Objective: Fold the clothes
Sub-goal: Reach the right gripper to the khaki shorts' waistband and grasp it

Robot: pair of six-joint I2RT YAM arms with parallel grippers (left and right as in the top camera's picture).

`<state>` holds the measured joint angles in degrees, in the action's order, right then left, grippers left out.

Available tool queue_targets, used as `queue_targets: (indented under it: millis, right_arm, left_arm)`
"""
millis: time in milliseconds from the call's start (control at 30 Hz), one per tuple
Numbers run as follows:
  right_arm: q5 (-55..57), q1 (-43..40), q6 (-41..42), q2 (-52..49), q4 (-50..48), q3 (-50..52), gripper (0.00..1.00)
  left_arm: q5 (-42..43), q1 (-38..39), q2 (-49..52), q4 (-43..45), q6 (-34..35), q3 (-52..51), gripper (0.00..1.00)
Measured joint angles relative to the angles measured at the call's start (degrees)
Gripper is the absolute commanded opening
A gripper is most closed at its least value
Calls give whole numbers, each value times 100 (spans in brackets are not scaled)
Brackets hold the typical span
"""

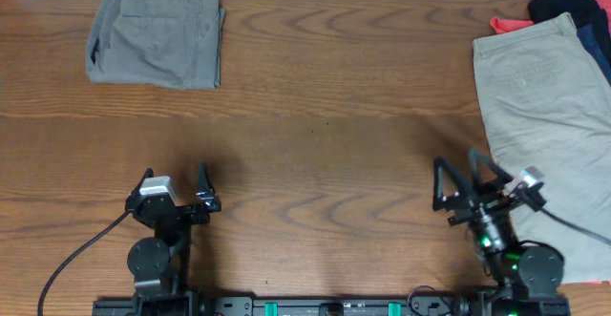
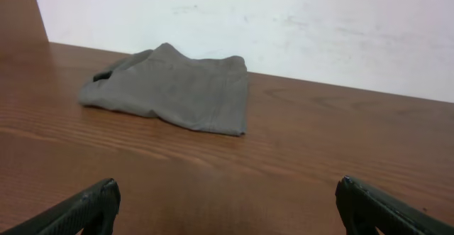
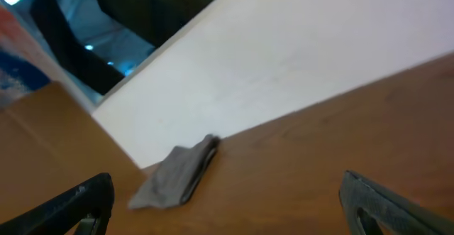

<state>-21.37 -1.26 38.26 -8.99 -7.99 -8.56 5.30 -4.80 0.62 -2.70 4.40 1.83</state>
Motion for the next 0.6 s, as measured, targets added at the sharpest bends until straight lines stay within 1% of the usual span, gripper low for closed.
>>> queue_targets:
  millis: [167, 267, 333, 433, 467, 533, 600]
  right_arm:
    - [356, 0, -741, -1502, 68, -1351, 99]
    - [634, 0, -1233, -2697, 557, -2361, 99]
    - [922, 0, -1541, -3534, 1058, -3101, 99]
    - [1582, 0, -1954, -4933, 2306, -4419, 99]
    - [1851, 0, -2070, -5438, 2564, -4854, 99]
    - [2354, 0, -2229, -6332, 3311, -5692, 99]
    - [2769, 0, -2374, -7086, 3829, -6387, 99]
  left_arm:
    - [-15, 0, 0, 2, 0, 0, 98]
    - [-20, 0, 0, 2, 0, 0, 98]
    - [-17, 0, 0, 0, -2, 0, 98]
    - [-15, 0, 0, 2, -2, 0, 98]
    - [-17, 0, 0, 2, -2, 0, 98]
    - [-20, 0, -2, 2, -2, -2, 98]
    - [-22, 0, -2, 2, -2, -2, 98]
